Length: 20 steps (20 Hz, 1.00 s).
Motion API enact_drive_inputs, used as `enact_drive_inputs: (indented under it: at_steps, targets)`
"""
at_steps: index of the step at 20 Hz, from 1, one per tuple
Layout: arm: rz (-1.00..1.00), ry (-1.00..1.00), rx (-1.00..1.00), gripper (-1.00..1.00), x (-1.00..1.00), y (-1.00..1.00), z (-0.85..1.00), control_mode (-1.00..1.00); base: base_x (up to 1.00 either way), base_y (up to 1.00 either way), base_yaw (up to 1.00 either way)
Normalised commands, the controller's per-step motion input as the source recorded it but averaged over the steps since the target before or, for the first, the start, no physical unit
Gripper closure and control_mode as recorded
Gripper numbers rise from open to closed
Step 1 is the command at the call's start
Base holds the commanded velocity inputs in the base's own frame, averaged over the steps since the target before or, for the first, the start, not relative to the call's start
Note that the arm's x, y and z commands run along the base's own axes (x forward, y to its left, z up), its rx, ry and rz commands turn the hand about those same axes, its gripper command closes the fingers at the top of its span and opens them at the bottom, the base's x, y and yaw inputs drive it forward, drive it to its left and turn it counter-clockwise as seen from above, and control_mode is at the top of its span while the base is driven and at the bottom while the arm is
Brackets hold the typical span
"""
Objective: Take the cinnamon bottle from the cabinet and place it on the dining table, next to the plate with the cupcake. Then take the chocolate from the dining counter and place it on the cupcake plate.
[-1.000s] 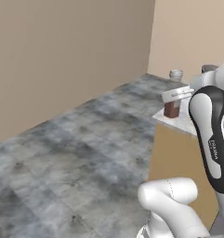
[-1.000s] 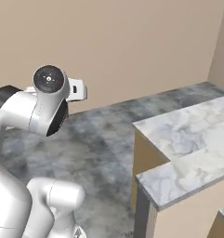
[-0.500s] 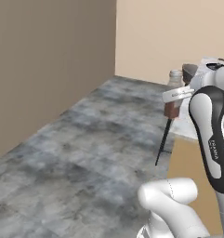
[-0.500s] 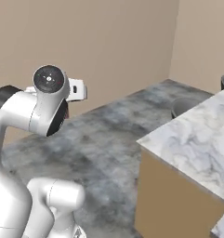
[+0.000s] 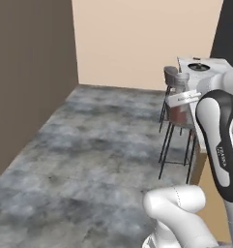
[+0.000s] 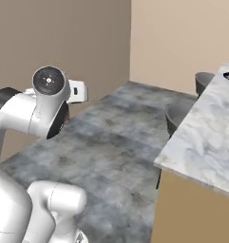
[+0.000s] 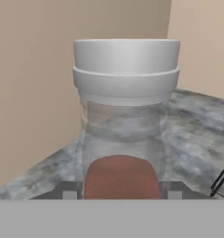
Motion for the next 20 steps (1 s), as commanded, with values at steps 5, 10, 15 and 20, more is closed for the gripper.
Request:
enact_drive_inputs:
  at_steps: [5,10,15,20]
  targets:
    - [0.0,0.0,0.0,1.0,0.0,0.0,0.0,1.0,1.0,0.91,-0.58]
    - [0.0,0.0,0.0,1.0,0.0,0.0,0.0,1.0,1.0,0.85,-0.53]
    - [0.0,0.0,0.0,1.0,0.0,0.0,0.0,1.0,0.98,0.75,-0.54]
    - [0.0,0.0,0.0,1.0,0.0,0.0,0.0,1.0,0.92,0.74,-0.61]
